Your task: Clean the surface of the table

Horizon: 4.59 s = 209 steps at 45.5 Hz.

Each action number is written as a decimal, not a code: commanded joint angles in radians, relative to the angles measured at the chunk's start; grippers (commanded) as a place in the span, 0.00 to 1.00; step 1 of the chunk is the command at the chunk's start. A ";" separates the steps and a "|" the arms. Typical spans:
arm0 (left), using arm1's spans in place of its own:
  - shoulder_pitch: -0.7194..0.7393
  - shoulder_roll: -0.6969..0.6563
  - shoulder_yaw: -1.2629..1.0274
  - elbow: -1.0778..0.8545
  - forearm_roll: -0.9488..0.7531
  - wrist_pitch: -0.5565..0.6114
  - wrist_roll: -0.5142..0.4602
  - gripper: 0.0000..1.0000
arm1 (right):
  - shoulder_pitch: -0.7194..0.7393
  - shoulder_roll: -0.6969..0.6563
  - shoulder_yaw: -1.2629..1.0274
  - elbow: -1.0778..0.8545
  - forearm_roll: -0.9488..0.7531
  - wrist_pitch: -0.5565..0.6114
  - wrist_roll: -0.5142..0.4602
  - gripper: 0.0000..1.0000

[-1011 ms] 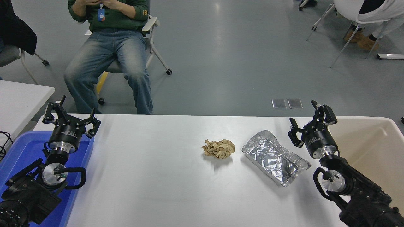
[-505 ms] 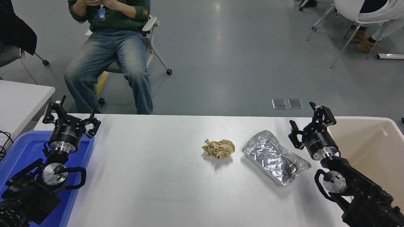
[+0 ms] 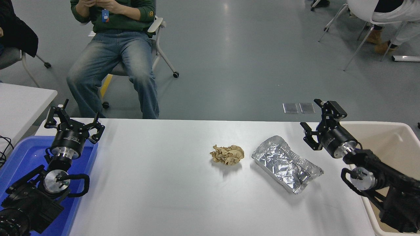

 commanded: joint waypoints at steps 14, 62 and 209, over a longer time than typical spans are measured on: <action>0.000 0.000 0.000 0.000 0.000 0.000 -0.001 1.00 | 0.390 -0.110 -0.521 0.217 -0.245 -0.085 -0.152 0.98; 0.000 0.000 0.000 0.000 0.000 0.000 -0.001 1.00 | 0.564 -0.027 -0.854 0.253 -0.888 -0.146 -0.328 0.98; 0.000 0.000 0.000 0.000 0.000 0.000 0.001 1.00 | 0.315 0.164 -0.999 -0.214 -0.923 -0.271 -0.079 0.00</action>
